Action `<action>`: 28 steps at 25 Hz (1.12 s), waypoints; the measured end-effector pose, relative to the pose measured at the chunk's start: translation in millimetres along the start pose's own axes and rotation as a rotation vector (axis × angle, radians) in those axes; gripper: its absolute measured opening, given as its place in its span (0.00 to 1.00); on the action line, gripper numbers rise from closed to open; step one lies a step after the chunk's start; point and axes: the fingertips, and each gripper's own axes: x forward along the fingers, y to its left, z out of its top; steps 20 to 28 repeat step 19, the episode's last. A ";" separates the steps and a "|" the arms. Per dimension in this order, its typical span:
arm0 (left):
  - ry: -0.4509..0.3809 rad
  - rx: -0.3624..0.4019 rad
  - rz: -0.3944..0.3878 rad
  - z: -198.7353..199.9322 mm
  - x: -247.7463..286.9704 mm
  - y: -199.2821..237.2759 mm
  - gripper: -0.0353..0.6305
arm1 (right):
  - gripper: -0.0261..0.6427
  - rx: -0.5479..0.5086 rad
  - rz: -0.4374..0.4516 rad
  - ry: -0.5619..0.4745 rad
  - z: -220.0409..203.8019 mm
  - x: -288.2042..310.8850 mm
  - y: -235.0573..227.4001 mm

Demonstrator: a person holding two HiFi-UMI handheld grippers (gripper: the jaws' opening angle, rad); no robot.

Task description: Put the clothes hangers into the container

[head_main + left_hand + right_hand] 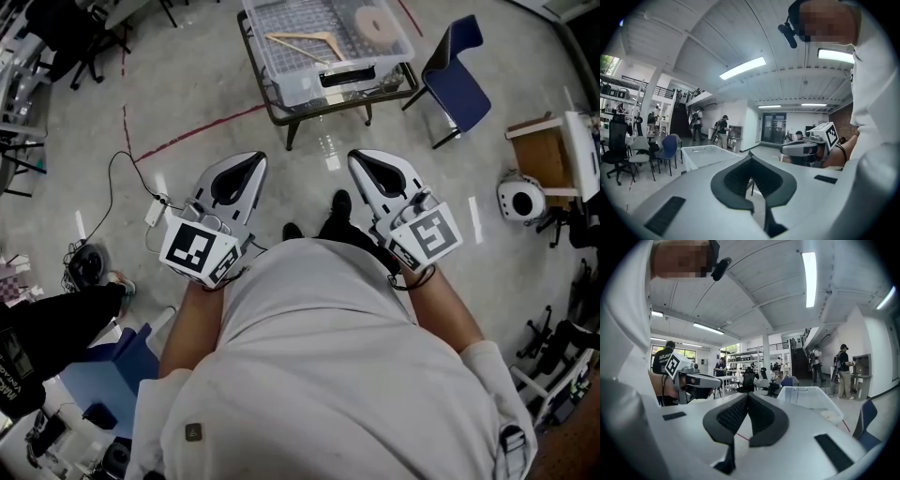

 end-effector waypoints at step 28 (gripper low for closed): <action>-0.007 -0.006 -0.033 -2.4 -13.4 -2.3 0.08 | 0.07 0.013 -0.023 0.001 0.1 -1.9 19.3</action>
